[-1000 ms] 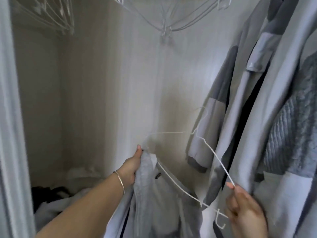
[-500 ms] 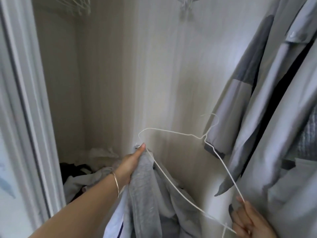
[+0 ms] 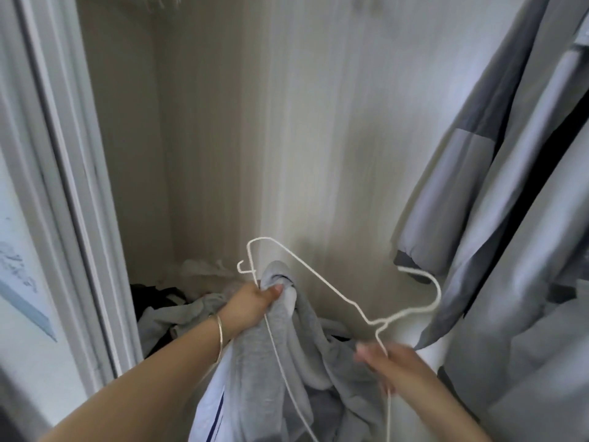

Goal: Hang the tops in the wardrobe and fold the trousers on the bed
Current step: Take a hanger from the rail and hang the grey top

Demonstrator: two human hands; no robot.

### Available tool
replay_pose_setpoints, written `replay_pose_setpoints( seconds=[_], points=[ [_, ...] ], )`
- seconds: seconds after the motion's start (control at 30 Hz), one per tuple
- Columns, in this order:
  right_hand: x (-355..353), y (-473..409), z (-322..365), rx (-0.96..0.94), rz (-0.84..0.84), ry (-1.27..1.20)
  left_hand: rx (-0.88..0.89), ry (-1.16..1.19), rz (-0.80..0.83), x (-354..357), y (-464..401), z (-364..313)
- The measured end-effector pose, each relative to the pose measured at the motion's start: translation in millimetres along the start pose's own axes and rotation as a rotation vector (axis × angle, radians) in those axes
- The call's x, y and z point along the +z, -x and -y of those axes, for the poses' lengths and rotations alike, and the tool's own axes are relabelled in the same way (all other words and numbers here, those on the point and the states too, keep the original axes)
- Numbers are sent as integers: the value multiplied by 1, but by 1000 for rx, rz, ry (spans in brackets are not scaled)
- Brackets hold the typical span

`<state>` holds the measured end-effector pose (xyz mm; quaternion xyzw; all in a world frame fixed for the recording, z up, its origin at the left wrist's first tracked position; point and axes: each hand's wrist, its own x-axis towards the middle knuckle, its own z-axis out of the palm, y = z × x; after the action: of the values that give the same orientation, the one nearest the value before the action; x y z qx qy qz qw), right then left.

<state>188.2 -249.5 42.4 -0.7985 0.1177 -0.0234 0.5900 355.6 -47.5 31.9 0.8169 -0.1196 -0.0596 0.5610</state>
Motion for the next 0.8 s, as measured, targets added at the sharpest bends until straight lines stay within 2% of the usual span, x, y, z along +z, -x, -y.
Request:
replay_pose_setpoints(
  seconds=[0.1, 0.13, 0.23, 0.33, 0.37, 0.43, 0.53, 0.6, 0.63, 0.7, 0.8],
  points=[
    [15, -31, 33, -33, -153, -180, -7, -42, 56, -3, 0, -3],
    [15, -40, 36, -51, -145, -237, -27, 1, 77, -8, 3, -4],
    [0, -48, 40, -102, -139, -223, -122, 308, 239, -26, 7, -1],
    [-28, -54, 27, -106, -200, -226, -256, 433, 146, -44, 1, 8],
    [-34, -53, 22, -89, -203, -190, -271, 364, 77, -48, -2, 11],
    [-36, -51, 10, -66, -185, -57, -241, 6, -11, -55, -12, 16],
    [-21, -46, -8, -119, -177, 147, 42, -756, -79, -63, -19, 2],
    [-3, -45, -16, -139, -133, 241, 226, -1042, -196, -69, -20, -11],
    [5, -44, -17, -137, -111, 246, 262, -1088, -230, -72, -21, -16],
    [23, -44, -18, -123, -71, 189, 223, -1085, -230, -74, -23, -25],
    [43, -47, -18, -128, -52, 93, 140, -934, -223, -73, -19, -31]
  ],
)
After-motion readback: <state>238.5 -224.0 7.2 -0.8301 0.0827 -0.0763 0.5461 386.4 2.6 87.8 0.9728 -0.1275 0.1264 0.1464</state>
